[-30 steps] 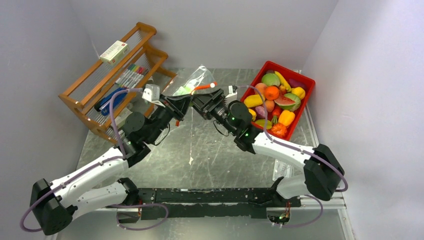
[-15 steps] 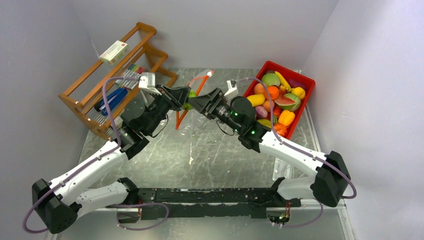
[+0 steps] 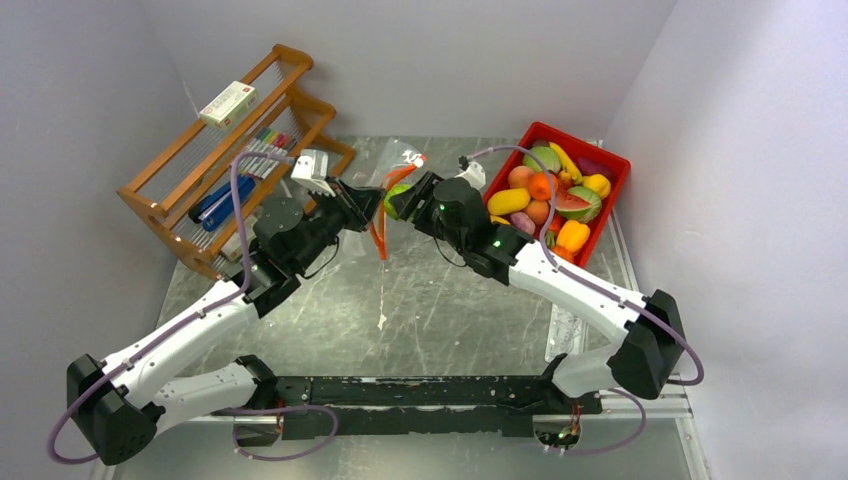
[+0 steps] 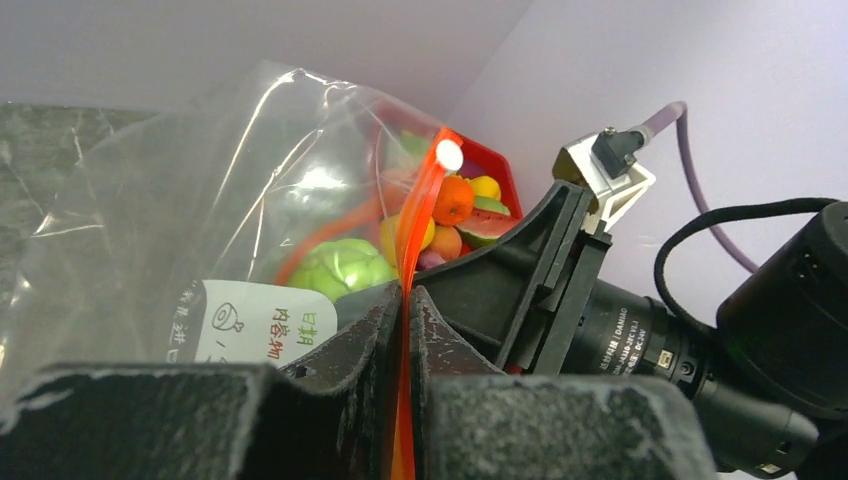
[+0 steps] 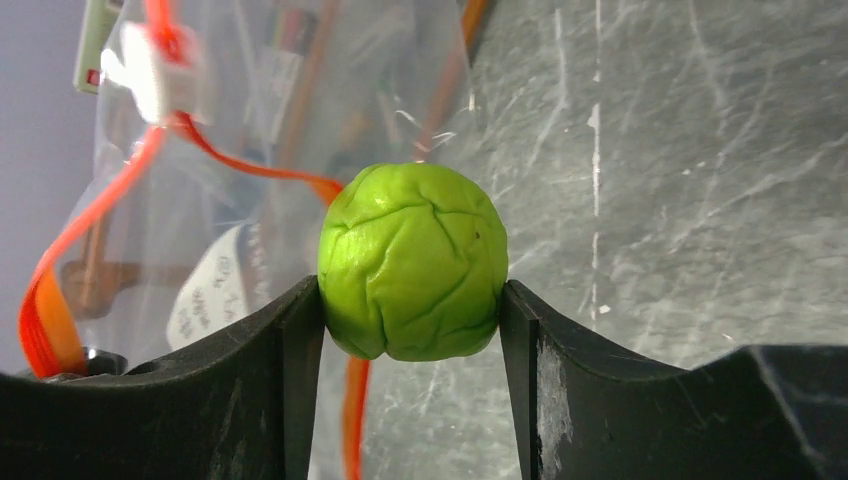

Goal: Place the food in the zip-top bag and seal the zipper
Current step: Place the fake vegetable in the zipper food storage bag.

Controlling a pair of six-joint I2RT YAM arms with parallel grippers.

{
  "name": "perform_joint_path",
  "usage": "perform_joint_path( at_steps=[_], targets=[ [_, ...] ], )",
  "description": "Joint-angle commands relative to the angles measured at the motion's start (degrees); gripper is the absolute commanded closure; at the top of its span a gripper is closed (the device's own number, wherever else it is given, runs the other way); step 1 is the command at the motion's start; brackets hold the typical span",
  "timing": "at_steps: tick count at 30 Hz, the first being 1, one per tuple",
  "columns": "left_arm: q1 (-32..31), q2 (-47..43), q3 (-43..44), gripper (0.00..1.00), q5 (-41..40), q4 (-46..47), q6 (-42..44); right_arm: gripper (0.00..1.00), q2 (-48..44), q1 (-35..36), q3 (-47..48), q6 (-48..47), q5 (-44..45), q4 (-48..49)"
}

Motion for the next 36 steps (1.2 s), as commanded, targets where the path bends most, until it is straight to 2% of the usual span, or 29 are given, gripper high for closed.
perform_joint_path(
  at_steps=[1,2,5,7,12,18,22,24,27,30,33,36],
  targets=[
    [0.03,-0.11,1.08,0.93,-1.02,-1.23,3.91,0.72,-1.51,0.26,2.20,-2.63,3.92,-3.60],
    [0.03,0.25,1.02,0.93,-1.27,-1.44,4.67,0.72,-2.13,0.19,2.06,-2.77,2.39,-1.75],
    [-0.01,1.51,0.23,0.93,-1.14,-1.46,6.36,0.72,-5.76,0.20,-2.91,-3.90,-7.64,12.51],
    [0.02,2.02,-0.54,0.93,-0.45,-0.71,6.68,0.72,-5.67,0.19,-3.20,-1.79,-14.15,15.26],
    [-0.01,1.91,-1.26,0.93,0.96,0.29,6.31,0.72,-3.77,0.05,-5.93,5.00,-18.36,20.57],
    [0.05,0.47,-1.63,0.93,4.15,1.51,2.47,0.73,2.68,-0.59,-14.76,17.48,-23.19,42.59],
    [0.02,-1.66,-2.85,0.93,4.68,3.26,-1.93,0.73,1.73,1.03,-14.12,14.92,-12.99,35.07],
    [0.06,-2.13,-3.42,0.93,4.95,3.87,-4.15,0.74,0.16,1.21,-16.08,14.39,-9.41,37.23],
    [0.13,-3.15,-4.49,0.93,4.06,5.08,-6.06,0.75,-2.96,2.31,-13.85,13.25,-0.39,26.12],
    [0.20,-3.42,-4.53,0.93,2.15,4.15,-5.19,0.75,-3.51,3.76,-9.83,9.91,4.65,18.90],
    [0.24,-2.71,-3.72,0.93,1.37,2.38,-3.65,0.74,-3.50,3.96,-8.76,7.35,0.54,20.18],
    [0.60,-2.88,-4.45,0.93,2.44,3.00,-3.74,0.73,-4.17,3.87,-10.69,2.31,-8.89,31.80]
  ],
)
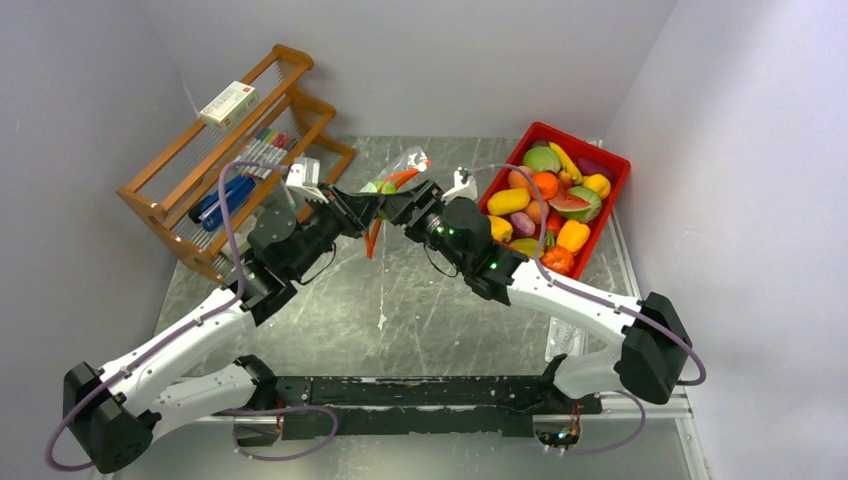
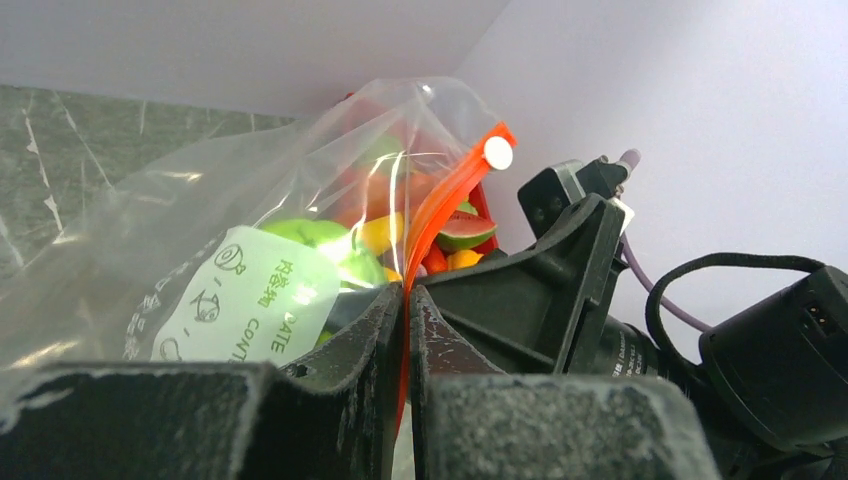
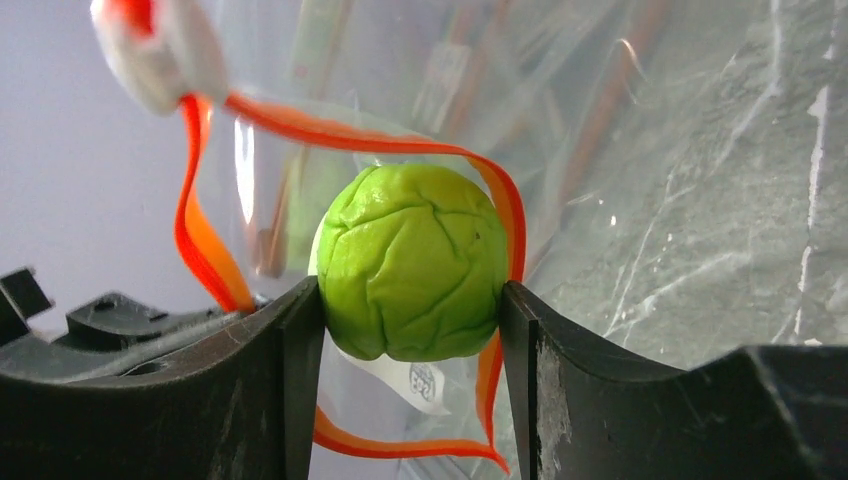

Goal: Place the food in the zip-top bag and seal the zipper
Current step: Place the fake vegetable in the zipper food storage bag.

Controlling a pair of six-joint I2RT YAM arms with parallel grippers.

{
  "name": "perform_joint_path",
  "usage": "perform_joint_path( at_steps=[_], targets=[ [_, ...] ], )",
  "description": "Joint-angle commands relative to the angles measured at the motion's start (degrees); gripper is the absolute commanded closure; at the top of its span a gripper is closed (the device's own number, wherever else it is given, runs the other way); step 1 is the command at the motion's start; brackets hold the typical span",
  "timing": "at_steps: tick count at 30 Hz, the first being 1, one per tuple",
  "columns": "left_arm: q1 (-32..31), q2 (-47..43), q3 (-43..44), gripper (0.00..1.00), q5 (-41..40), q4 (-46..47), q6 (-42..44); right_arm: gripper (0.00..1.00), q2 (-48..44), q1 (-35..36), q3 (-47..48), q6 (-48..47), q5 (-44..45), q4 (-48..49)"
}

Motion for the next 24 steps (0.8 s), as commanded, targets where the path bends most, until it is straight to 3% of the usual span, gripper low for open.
perform_joint_path(
  at_steps=[1,5,8,10,12,15,19,24],
  targets=[
    [0.62,-0.28,-0.24,0.93,1.10,-0.08,-0.31,0.73,-1.80,0.28,-1.97,-7.01,-9.80,15.23],
    [2.11,-1.08,-0.28,0.93,5.44,0.92,-3.65,0.71,0.99,-2.46,-10.41,-1.03,-19.56,43.35],
    [3.06,-2.38,-0.83,0.93,7.86,2.49,-7.24,0.72,3.34,-3.56,-12.74,3.58,-19.65,48.78],
    [3.30,-2.80,-0.56,0.93,8.82,2.85,-8.32,0.77,2.75,-3.45,-9.17,0.66,-16.29,34.79],
    [3.31,-2.59,1.11,0.93,9.29,1.14,-5.64,0.78,2.17,-3.21,-2.44,0.03,-9.59,11.04],
    [3.48,-2.74,3.09,0.93,6.87,-2.78,-3.17,0.76,1.18,-3.00,1.73,-2.50,-0.35,-5.26],
    [3.57,-1.36,6.38,0.93,5.89,-5.50,0.76,0.76,2.27,-2.87,6.94,-5.00,6.19,-16.87],
    [3.59,-1.60,6.66,0.93,4.30,-5.35,2.33,0.77,3.85,-3.19,8.31,-6.54,8.33,-19.65]
  ],
)
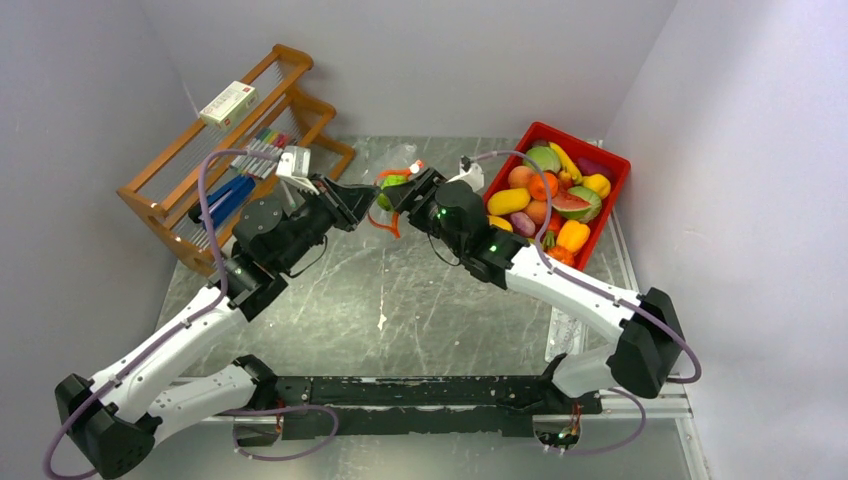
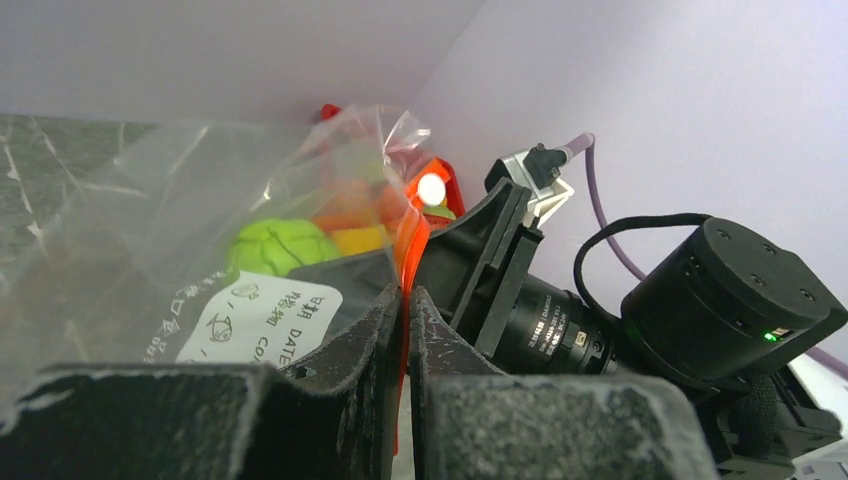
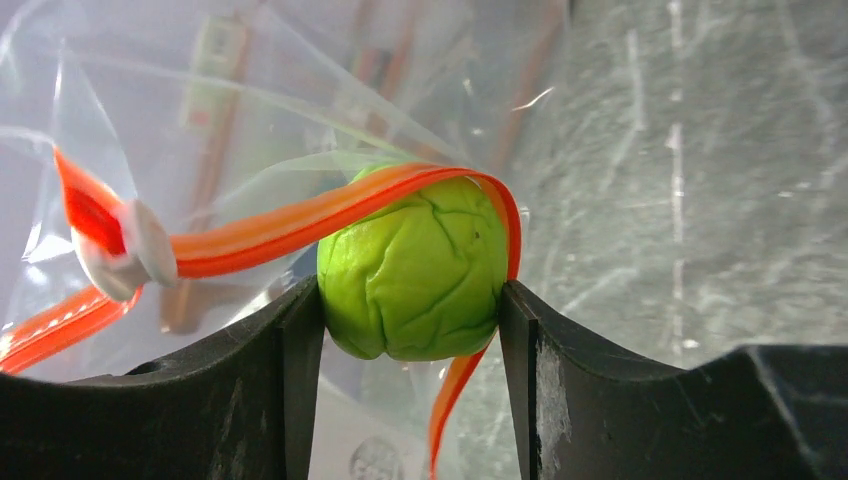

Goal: Place the food in the zip-top bag and seal the zipper
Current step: Place the fake vegetable in the zipper food storage bag.

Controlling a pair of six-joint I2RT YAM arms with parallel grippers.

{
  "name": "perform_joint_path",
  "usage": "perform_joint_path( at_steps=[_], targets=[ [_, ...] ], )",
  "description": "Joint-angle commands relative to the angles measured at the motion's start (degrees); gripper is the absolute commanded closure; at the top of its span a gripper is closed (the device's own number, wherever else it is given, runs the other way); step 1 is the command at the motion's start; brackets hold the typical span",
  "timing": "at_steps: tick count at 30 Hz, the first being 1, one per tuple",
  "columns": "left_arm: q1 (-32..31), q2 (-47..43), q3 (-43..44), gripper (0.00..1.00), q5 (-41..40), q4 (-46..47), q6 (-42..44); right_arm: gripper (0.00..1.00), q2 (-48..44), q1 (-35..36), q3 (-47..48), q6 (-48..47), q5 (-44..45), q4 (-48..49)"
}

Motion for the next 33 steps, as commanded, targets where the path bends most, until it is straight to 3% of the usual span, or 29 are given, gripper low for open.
perform_joint_path(
  at_steps=[1,4,8,11,13,16,20,23,30,33],
  targets=[
    [0.40,-0.39,2.06,0.93,-1.37,-1.58,3.00,0.77,0.91,0.00,1.22,-2.52,6.47,-8.88],
    [0.40,-0.18,1.58,0.93,-2.15,-2.33,3.45,0.77,-1.09,0.07,0.27,-4.40,4.28,-4.59],
    [0.40,-0.12,-0.38,0.93,-2.19,-1.67,2.81,0.75,-4.61,0.12,-2.83,-8.32,-8.29,9.98],
    [0.49,0.19,-0.95,0.93,-2.37,-1.07,2.46,0.74,-3.39,0.13,-0.36,-7.77,-14.72,10.57],
    [0.49,0.46,-0.83,0.93,-2.11,-0.65,2.23,0.73,-1.34,0.13,2.12,-6.56,-16.12,6.98],
    [0.49,0.79,-0.67,0.93,-2.05,-0.48,2.17,0.73,-0.27,0.26,1.13,-4.49,-18.33,9.31],
    [0.54,0.54,-0.69,0.93,-1.36,0.28,1.27,0.72,1.42,0.33,2.19,-1.75,-13.58,4.64],
    [0.57,-0.16,-0.37,0.93,-1.61,0.08,0.42,0.73,2.85,0.26,4.11,0.94,-3.51,-7.39],
    [1.35,-1.66,-1.33,0.93,-1.74,1.62,-1.47,0.75,2.09,1.92,5.87,-2.15,6.09,-10.86],
    [1.69,-0.98,-1.68,0.93,-1.04,2.22,-2.06,0.75,2.01,2.03,6.37,-2.80,2.91,-8.66]
  ],
)
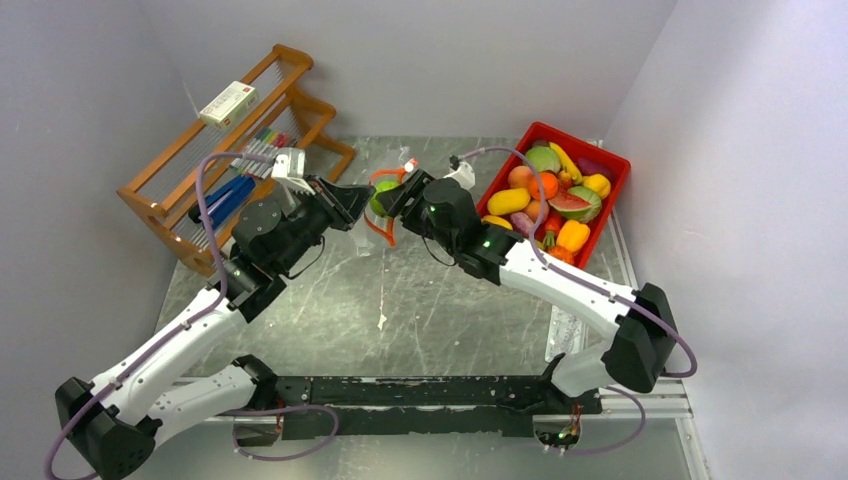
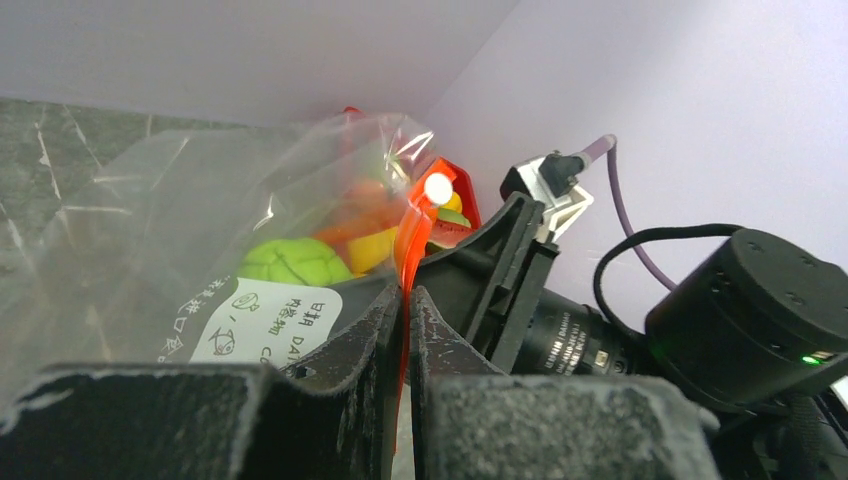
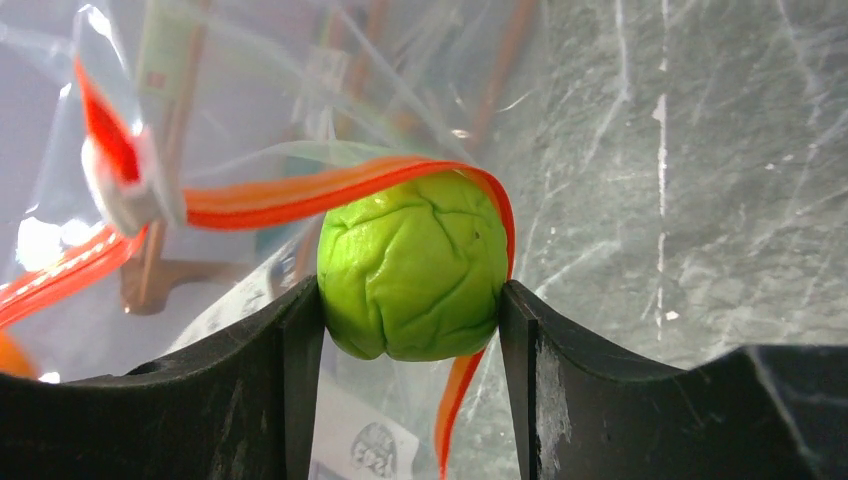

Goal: Place the food in the zip-top bag and seal the zipper
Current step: Place the fake vegetable in the zipper food storage bag.

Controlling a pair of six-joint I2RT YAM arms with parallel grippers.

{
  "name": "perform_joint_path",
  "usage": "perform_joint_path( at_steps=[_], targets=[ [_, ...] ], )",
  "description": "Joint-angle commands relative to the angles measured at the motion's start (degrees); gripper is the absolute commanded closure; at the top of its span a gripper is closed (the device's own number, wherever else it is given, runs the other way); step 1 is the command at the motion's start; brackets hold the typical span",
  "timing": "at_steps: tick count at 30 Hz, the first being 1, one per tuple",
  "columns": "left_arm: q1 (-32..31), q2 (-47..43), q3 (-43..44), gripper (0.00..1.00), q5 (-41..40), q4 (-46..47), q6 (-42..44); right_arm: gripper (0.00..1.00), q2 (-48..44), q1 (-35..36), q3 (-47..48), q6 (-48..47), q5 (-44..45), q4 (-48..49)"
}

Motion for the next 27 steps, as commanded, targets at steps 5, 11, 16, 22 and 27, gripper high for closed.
perform_joint_path(
  at_steps=[5,11,16,22,27],
  targets=[
    [1.34,0.39,-0.66,0.93,-0.01,1.16,0.16,0.75,-4.00,0.71,-1.69,-1.60,-11.19,13.23],
    [1.52,0.82,-0.76,0.93,-0.53,0.00,1.80,0.76,-4.26,-0.17,-5.62,4.52,-20.49,22.92],
    [1.66,1.10,-0.67,0.93,1.81,0.51,0.31,0.77,0.16,-2.15,-7.85,12.29,-25.65,29.59],
    [1.91,-0.39,-0.78,0.93,4.41,2.73,-4.73,0.70,2.06,-2.14,-8.02,11.88,-14.75,23.86],
    [2.96,-0.87,-1.90,0.93,5.08,2.96,-7.10,0.54,1.82,-2.15,-1.24,6.63,-12.87,14.41]
  ],
)
